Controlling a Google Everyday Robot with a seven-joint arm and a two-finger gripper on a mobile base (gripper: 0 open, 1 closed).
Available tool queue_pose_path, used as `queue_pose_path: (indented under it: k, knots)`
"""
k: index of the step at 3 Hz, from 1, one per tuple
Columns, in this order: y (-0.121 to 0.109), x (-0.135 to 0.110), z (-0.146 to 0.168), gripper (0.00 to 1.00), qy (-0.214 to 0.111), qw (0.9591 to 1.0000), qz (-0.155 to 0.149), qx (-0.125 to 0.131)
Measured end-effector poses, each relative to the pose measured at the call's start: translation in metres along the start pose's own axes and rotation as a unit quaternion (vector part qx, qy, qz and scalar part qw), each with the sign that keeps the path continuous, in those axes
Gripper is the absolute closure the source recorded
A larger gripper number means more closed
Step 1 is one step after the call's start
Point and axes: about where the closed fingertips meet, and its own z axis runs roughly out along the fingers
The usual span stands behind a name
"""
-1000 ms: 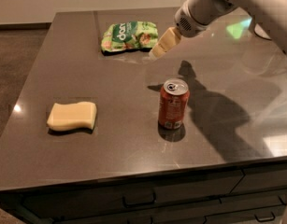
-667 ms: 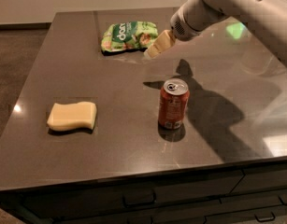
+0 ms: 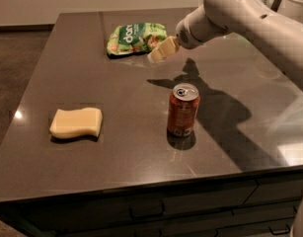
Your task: Move green rice chip bag near coke can
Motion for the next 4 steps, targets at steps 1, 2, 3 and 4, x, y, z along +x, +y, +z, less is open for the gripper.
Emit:
queue_pose_path:
  k: [1,2,3,4]
  knots:
    - [-0.008,-0.004,0.021,0.0,-0.009,0.9999,0.005,0.001]
    - [-0.015,-0.009,0.041,0.0,-0.016,0.9997,0.016,0.001]
    - [-0.019,-0.015,0.06,0.0,-0.024,0.9992,0.032,-0.003]
    - [-0.021,-0.023,0.075,0.0,-0.034,0.9981,0.051,-0.01]
